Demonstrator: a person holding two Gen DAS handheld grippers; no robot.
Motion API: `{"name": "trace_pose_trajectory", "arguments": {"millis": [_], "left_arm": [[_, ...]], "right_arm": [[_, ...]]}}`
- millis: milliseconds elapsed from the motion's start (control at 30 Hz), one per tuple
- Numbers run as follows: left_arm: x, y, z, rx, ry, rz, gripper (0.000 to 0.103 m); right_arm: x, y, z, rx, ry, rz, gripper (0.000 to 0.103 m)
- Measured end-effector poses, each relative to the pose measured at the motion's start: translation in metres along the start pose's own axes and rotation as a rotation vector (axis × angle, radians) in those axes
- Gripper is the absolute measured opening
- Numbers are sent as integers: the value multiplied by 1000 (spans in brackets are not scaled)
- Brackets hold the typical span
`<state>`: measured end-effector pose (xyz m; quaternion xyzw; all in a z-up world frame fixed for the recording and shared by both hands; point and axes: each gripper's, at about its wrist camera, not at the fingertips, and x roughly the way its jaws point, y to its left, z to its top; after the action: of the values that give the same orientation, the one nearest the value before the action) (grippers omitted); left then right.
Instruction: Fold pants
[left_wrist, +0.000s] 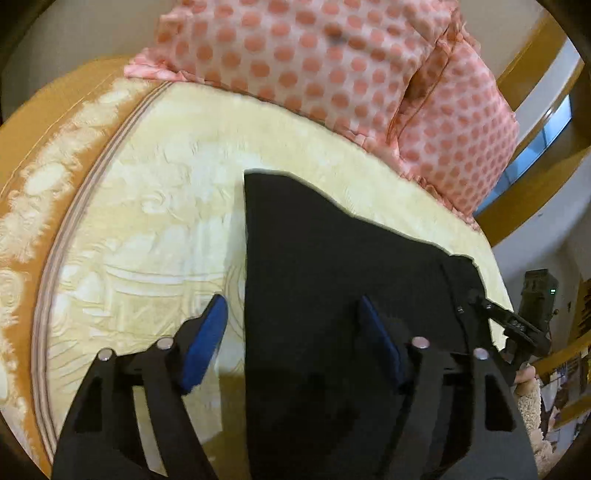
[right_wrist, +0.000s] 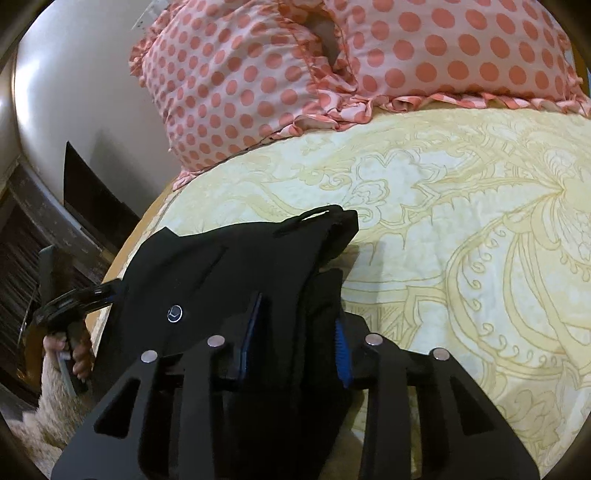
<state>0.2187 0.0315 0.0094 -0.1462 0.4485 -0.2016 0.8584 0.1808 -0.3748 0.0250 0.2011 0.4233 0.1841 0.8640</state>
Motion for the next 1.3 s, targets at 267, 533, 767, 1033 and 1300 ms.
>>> {"name": "trace_pose_trajectory", "arguments": {"millis": [267, 533, 767, 1033, 1300], "left_arm": [[7, -26, 9, 91, 35, 48, 9], [3, -53, 41, 149, -3, 80, 8], [33, -84, 109, 219, -107, 132, 8], [123, -79, 148, 174, 25, 187, 9], [120, -79, 135, 188, -46, 272, 33]], "right_arm": [[-11, 11, 6, -37, -37, 29, 18], [-18, 21, 49, -106, -84, 17, 16], [-13, 6, 110, -169, -253, -63, 16], [56, -64, 114, 19, -88, -202, 16], [53, -48, 100, -51, -94, -399, 41]]}}
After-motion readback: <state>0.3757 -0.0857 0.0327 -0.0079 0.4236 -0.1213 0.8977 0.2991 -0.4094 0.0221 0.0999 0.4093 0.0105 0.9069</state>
